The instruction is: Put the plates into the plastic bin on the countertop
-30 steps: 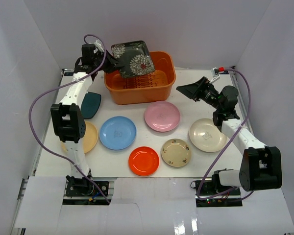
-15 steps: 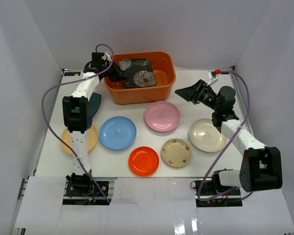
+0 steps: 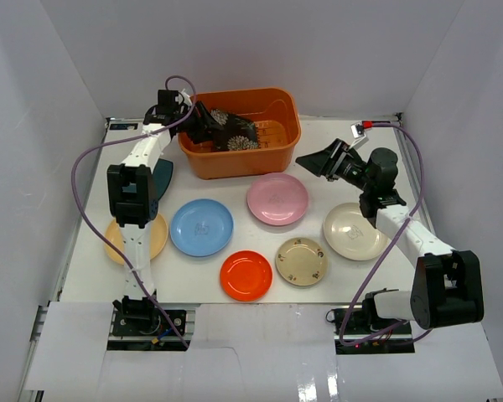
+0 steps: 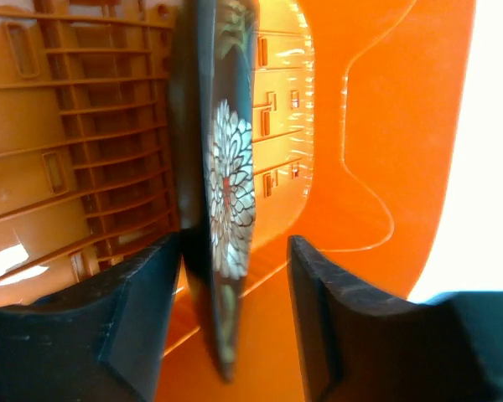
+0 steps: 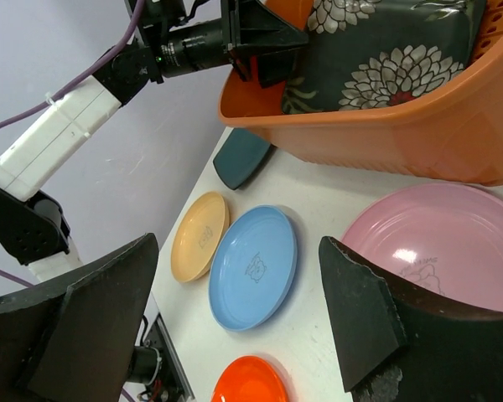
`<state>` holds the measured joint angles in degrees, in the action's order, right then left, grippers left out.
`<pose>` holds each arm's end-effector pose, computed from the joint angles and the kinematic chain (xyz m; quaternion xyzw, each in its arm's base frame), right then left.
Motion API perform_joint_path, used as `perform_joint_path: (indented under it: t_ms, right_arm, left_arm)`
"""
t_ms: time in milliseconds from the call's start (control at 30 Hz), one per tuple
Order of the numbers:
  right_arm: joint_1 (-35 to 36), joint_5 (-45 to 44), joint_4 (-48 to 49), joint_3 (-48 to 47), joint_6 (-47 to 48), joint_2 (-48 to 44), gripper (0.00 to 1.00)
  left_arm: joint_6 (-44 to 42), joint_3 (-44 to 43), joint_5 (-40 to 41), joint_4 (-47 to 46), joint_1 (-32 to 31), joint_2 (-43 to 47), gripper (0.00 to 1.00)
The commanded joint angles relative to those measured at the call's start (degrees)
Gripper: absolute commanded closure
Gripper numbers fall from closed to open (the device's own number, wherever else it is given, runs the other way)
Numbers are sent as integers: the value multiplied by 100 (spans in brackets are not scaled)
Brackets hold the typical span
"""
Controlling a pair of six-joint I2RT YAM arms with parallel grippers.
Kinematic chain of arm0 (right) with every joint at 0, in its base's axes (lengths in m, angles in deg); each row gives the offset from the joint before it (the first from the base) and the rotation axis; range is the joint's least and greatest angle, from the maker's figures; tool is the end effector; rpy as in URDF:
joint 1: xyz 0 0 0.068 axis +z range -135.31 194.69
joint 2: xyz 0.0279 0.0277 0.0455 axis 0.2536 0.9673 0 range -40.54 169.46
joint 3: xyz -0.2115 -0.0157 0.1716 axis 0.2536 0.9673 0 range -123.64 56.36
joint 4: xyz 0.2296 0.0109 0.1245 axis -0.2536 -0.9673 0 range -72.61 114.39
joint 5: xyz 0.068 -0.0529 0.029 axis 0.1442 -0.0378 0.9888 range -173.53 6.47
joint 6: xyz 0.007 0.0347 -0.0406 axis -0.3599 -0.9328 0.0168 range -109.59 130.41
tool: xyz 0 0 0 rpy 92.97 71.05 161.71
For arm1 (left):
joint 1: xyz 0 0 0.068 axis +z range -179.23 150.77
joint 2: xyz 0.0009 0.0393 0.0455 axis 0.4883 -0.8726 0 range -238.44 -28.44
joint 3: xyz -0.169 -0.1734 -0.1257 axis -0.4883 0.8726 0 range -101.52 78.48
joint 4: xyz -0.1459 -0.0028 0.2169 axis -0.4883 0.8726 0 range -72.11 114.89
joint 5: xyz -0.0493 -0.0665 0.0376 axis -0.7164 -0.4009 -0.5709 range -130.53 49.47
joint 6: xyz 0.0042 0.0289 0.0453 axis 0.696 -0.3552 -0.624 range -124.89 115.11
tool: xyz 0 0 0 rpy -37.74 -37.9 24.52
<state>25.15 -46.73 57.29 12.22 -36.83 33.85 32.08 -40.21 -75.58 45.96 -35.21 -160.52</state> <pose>0.2844 0.0740 0.3009 -0.0099 0.6938 0.5220 0.4960 0.5215 -0.0752 0.2428 -0.1129 0.8708 -0.3989 0.2643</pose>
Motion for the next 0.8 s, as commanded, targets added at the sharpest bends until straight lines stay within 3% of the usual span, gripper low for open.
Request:
perform_joint_path:
  t_ms: [0,233,533,667,700,767]
  right_arm:
    - [35,-94,59,-95,172,-47,17]
    - [79,-488,-477,-191,540,-65,18]
    - [123,-595,-583,-209,646,-153,18]
    - [141,-691,-654,-165,778,-258,20]
    - [149,-744,-654,-156,813,-284,23]
    - [184,-744,-645,-104,840,-320,26]
  left_arm:
    - [21,-259,-213,-259,-17,270,30]
    - [-50,-497,-135,-487,-26,734,2]
    - [-515,3,735,-487,-17,1666,2]
    - [-1059,907,2069,-592,-17,2623,3]
    - [-1104,1536,2751,-697,-17,3138,4]
    - [-1113,2294,3361,-1066,0,3712,7]
